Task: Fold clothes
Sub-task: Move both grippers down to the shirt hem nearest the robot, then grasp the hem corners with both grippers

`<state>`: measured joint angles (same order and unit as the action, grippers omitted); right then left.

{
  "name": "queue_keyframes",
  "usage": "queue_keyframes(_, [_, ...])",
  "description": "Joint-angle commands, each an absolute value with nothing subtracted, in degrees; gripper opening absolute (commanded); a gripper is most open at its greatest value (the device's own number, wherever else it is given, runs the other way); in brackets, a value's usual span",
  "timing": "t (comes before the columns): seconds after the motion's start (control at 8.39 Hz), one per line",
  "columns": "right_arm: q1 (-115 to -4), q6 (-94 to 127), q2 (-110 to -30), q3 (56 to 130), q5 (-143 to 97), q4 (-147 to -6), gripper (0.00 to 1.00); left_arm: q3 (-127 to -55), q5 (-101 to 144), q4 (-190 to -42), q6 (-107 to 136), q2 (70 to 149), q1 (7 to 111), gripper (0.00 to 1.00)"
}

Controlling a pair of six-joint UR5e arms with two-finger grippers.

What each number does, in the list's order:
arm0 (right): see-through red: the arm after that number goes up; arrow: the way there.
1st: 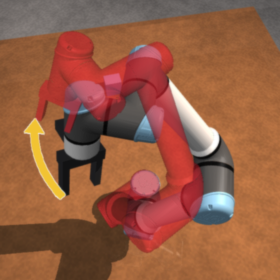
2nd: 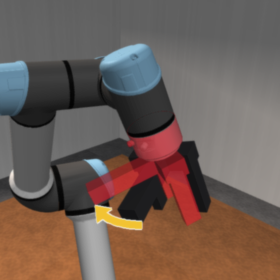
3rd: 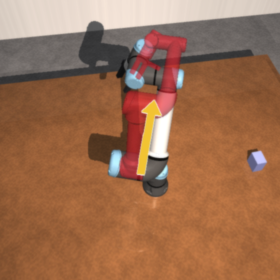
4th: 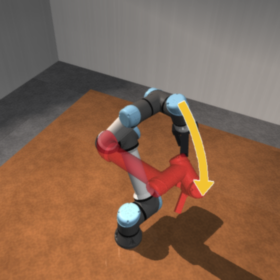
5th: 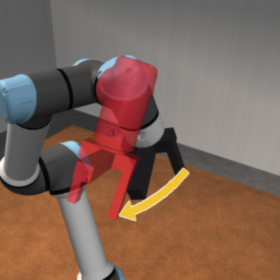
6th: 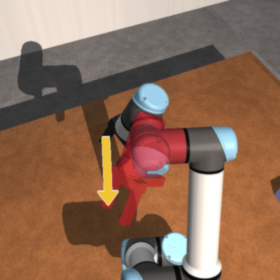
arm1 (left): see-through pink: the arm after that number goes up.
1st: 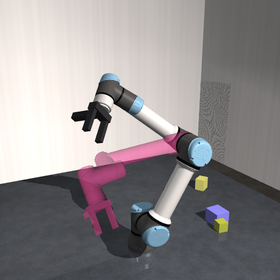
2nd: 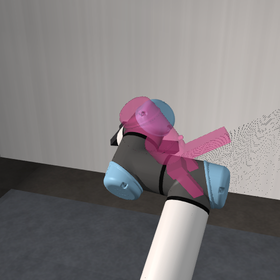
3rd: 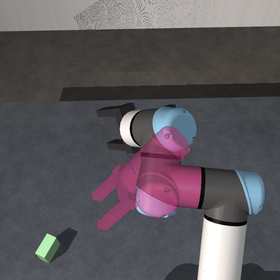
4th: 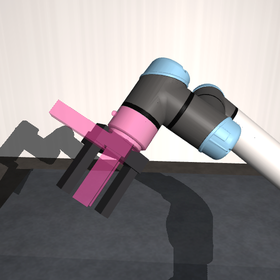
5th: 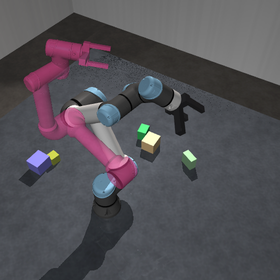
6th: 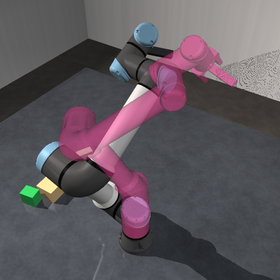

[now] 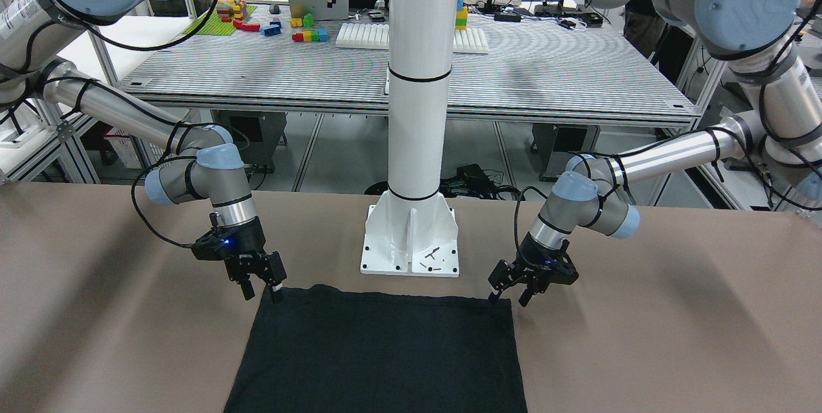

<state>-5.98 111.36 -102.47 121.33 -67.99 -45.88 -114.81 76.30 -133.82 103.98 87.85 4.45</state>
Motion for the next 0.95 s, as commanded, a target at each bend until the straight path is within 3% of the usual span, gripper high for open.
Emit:
queue_keyframes(0.0, [-6.0,111.3,-102.4,121.3,-67.9,-45.9,0.94,-114.4,75.1,-133.8,104.1,87.6,2.7,0.94])
queue_keyframes(0.36, [-5.8,111.3,-102.4,121.2,-67.9,-45.9,0.94,-114.2,73.7,-133.7,104.2,87.6,2.0,0.92])
queue_keyframes(0.48, [-5.8,111.3,-102.4,121.2,-67.8,-45.9,0.94,-114.3,72.9,-133.7,104.5,87.6,2.0,0.81])
queue_keyframes(0.6, [-5.8,111.3,-102.4,121.3,-67.8,-45.9,0.94,-114.3,72.9,-133.8,104.5,87.6,2.0,0.53])
queue_keyframes(0.71, [-5.9,111.3,-102.4,121.3,-67.8,-45.9,0.94,-114.2,72.9,-133.7,104.3,87.6,2.0,0.41])
queue_keyframes(0.83, [-5.9,111.3,-102.4,121.4,-67.8,-45.9,0.94,-114.2,72.9,-133.6,104.1,87.6,2.0,0.40])
